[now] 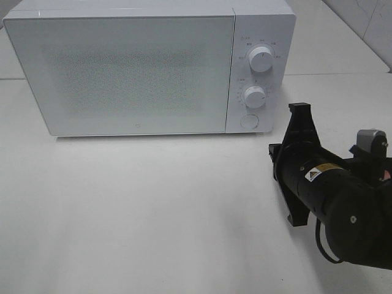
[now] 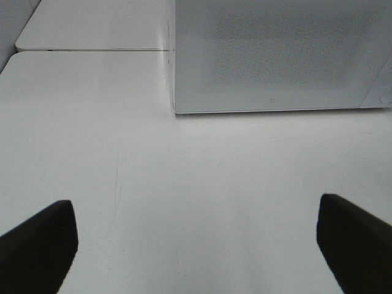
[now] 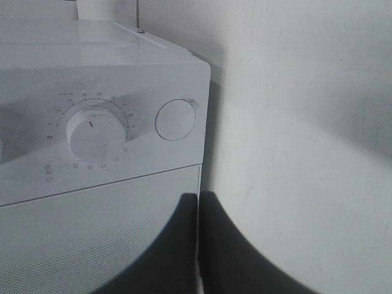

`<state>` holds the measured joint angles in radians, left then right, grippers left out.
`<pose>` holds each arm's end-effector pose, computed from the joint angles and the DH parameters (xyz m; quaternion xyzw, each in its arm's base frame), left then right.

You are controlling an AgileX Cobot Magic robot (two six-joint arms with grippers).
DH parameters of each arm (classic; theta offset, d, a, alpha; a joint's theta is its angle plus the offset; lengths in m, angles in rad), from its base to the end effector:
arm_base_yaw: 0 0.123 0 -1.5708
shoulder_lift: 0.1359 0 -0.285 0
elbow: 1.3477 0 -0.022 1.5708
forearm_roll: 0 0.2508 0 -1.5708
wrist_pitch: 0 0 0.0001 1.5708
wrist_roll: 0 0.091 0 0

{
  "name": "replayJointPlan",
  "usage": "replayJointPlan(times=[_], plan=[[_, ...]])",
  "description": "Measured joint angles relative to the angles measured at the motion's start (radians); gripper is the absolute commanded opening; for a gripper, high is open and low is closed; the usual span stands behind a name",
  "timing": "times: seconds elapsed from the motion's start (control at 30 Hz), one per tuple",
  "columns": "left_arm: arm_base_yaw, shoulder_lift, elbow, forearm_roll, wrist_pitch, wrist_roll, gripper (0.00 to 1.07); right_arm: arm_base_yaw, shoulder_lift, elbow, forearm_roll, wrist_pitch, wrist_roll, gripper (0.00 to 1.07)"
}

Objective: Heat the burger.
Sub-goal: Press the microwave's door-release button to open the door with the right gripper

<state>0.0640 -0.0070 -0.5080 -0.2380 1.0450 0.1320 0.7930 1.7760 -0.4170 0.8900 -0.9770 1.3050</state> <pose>-0.0063 -0.0190 0.2826 0.0331 0.8385 -0.0661 0.5398 0.2176 0.1374 0.1236 0.5763 0.5986 0.3947 0.3921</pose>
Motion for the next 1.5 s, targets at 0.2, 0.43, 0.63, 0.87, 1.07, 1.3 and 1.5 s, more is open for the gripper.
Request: replayJointPlan(times=[0.2,0.43,0.63,0.87,1.07,1.3,1.5], plan=[[0.0,0.0,0.0,0.0,0.0,0.0,0.98,-0.005,0.055,-0.041,0.002,0.0,0.002,0.0],[0.0,0.0,0.0,0.0,0.0,0.0,0.98,-0.068,0.115,-0.107,-0.058,0.002,0.002,0.0],[0.0,0.0,0.0,0.0,0.0,0.0,0.98,-0.111,0.148,-0.155,-0.081,0.003,0.002,0.0],[0.0,0.0,0.0,0.0,0.0,0.0,0.98,-0.144,0.188,-0.195,-0.128,0.003,0.007,0.0],[0.0,0.0,0.0,0.0,0.0,0.0,0.98,-0.161,0.231,-0.239,-0.163,0.004,0.036,0.0],[0.0,0.0,0.0,0.0,0.0,0.0,0.98,-0.191,0.279,-0.296,-0.19,0.039,0.074,0.0],[0.0,0.0,0.0,0.0,0.0,0.0,0.98,-0.194,0.297,-0.334,-0.198,0.05,0.082,0.0]])
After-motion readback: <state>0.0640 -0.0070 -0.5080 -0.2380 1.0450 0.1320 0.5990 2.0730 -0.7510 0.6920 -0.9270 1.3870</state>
